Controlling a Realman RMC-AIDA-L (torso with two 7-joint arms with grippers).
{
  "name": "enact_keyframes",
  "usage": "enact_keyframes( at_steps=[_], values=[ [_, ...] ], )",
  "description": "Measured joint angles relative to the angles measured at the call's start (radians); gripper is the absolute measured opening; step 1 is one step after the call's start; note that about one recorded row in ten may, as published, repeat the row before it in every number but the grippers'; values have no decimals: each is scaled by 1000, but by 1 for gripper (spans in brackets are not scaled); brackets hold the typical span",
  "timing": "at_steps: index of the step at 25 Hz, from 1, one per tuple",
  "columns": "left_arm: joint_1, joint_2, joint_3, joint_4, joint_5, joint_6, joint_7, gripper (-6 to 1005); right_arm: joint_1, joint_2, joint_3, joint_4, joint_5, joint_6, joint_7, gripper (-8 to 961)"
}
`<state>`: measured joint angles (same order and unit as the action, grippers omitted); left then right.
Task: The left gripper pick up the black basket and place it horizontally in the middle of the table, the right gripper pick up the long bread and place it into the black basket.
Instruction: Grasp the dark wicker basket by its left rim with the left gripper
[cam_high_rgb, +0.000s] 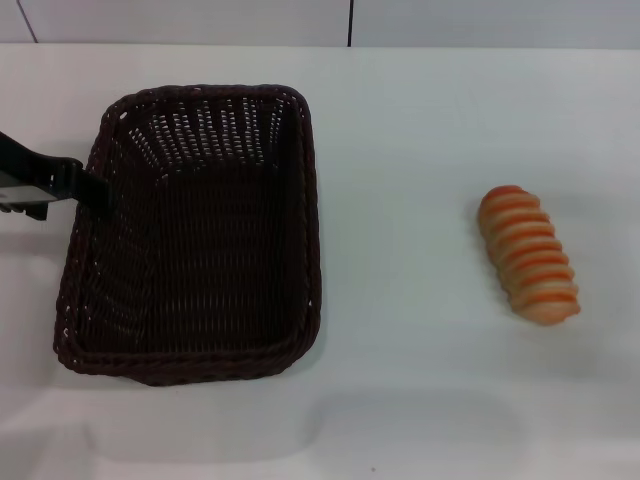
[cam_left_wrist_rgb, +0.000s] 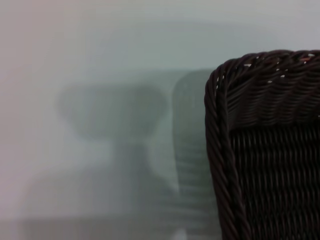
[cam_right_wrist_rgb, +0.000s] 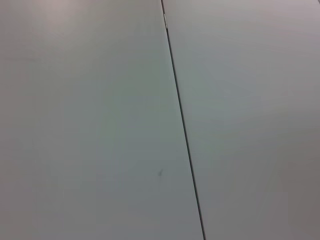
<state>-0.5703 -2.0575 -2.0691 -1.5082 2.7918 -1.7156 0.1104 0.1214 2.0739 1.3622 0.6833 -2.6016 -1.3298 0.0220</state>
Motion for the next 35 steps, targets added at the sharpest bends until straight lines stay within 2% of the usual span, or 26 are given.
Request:
enact_keyframes(
  at_steps=[9,17,35],
  values=[
    [-4,1,5,66,1,41,28,726,0,0,0,3,0,-3,1,666],
    [-7,-1,9,117,-7,60,48,702,-2,0,-1,9,0,-2,1,667],
    [0,-1,52,142,-11,78,80,572,-30,0,-9,45,-5,-1,1,666]
  ],
)
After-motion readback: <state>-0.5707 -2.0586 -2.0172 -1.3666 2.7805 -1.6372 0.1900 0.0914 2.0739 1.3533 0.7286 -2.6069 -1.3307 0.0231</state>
